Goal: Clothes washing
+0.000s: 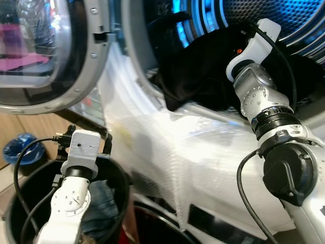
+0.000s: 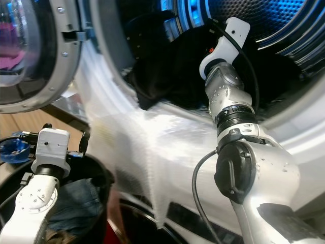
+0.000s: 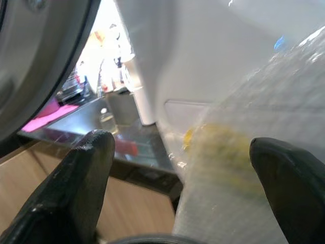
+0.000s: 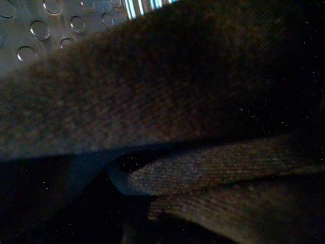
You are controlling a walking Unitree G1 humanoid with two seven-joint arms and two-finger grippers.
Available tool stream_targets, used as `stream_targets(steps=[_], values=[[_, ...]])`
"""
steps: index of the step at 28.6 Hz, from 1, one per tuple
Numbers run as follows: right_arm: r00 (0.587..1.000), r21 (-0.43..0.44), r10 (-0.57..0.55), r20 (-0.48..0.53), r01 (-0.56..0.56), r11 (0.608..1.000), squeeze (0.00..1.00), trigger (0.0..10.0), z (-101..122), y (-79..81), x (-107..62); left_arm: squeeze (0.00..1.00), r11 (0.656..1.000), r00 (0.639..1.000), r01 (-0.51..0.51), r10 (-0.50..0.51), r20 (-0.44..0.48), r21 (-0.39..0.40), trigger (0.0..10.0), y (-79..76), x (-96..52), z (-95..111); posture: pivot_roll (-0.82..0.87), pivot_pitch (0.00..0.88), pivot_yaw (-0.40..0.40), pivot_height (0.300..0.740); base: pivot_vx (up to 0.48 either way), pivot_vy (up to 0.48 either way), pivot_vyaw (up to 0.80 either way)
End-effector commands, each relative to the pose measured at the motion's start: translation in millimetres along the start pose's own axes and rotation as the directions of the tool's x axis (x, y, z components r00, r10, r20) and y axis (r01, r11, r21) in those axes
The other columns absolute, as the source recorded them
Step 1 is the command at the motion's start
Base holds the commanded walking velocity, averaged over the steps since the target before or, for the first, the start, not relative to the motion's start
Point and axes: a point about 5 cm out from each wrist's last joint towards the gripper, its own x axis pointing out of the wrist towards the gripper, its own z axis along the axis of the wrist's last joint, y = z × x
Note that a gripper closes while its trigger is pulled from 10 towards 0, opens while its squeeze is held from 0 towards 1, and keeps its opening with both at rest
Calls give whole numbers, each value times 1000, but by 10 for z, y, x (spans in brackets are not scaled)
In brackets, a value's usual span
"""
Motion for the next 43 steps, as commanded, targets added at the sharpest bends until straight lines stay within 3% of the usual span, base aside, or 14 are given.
stream_targets(steps=[1, 6, 9, 12, 16, 17, 20, 24, 31, 32, 34, 35, 36, 43], values=[[998, 9, -33, -54, 33, 999, 0, 10000, -130, -89, -21, 0, 999, 999, -28, 28, 17, 28, 10000, 81, 3, 35, 155, 58, -91, 740, 304, 0, 0], [998, 3, -29, -59, 29, 1000, 0, 10000, -142, -80, -20, 0, 1000, 1000, -17, 17, 20, 15, 10000, 57, -6, 38, 158, 58, -92, 740, 0, 0, 0], [992, -22, 129, -17, -129, 991, 0, 10000, 6, 149, 13, 0, 1000, 1000, -1, 1, 22, 8, 10000, 30, -15, 43, 164, 61, -92, 740, 0, 0, 0], [983, -78, 183, 21, -181, 980, 0, 10000, 190, 265, 26, 0, 1000, 1000, 5, -5, 27, 6, 10000, 12, -20, 57, 168, 62, -95, 740, 0, 0, 0], [992, -50, 66, 108, -61, 997, 0, 10000, 476, 183, 20, 0, 1000, 1000, 11, -11, 26, 7, 10000, -6, -31, 57, 174, 63, -102, 740, 0, 0, 0], [983, 26, -61, 171, 58, 998, 0, 10000, 649, 53, -6, 0, 1000, 1000, 6, -6, 28, 3, 10000, -6, -33, 58, 173, 63, -105, 740, 0, 0, 0], [933, 159, -260, 248, 226, 961, 0, 10000, 907, -191, -88, 0, 1000, 999, -5, 5, 32, -2, 10000, -9, -35, 63, 174, 59, -107, 740, 0, 0, 0], [896, 116, -340, 287, 320, 940, 0, 10000, 976, -300, -133, 0, 1000, 999, -13, 13, 38, -7, 10000, -12, -25, 74, 168, 51, -108, 740, 0, 0, 0], [874, 135, -399, 277, 376, 917, 0, 10000, 937, -381, -150, 0, 1000, 999, -11, 11, 36, -6, 10000, -23, -17, 71, 167, 49, -108, 740, 0, 0, 0], [919, 55, -352, 177, 348, 936, 0, 10000, 580, -364, -89, 0, 1000, 999, 9, -9, 34, -11, 10000, -51, -15, 71, 160, 56, -101, 740, 0, 0, 0], [929, 33, -339, 146, 338, 941, 0, 10000, 476, -359, -77, 0, 1000, 999, 15, -14, 34, -12, 10000, -59, -14, 71, 160, 56, -101, 740, 0, 0, 0], [976, -83, -210, 59, 215, 973, 0, 10000, 231, -192, -23, 0, 999, 999, 38, -37, 28, -14, 10000, -85, -13, 63, 155, 59, -96, 740, 0, 0, 0], [991, -168, -131, 3, 130, 977, 0, 10000, 93, -82, -2, 0, 998, 998, 52, -52, 25, -18, 10000, -102, -13, 59, 155, 59, -96, 740, 0, 0, 0], [991, -142, -132, -7, 130, 981, 0, 10000, 56, -47, 3, 0, 997, 997, 74, -73, 13, -24, 10000, -145, -15, 48, 151, 64, -96, 740, 0, 0, 0]])
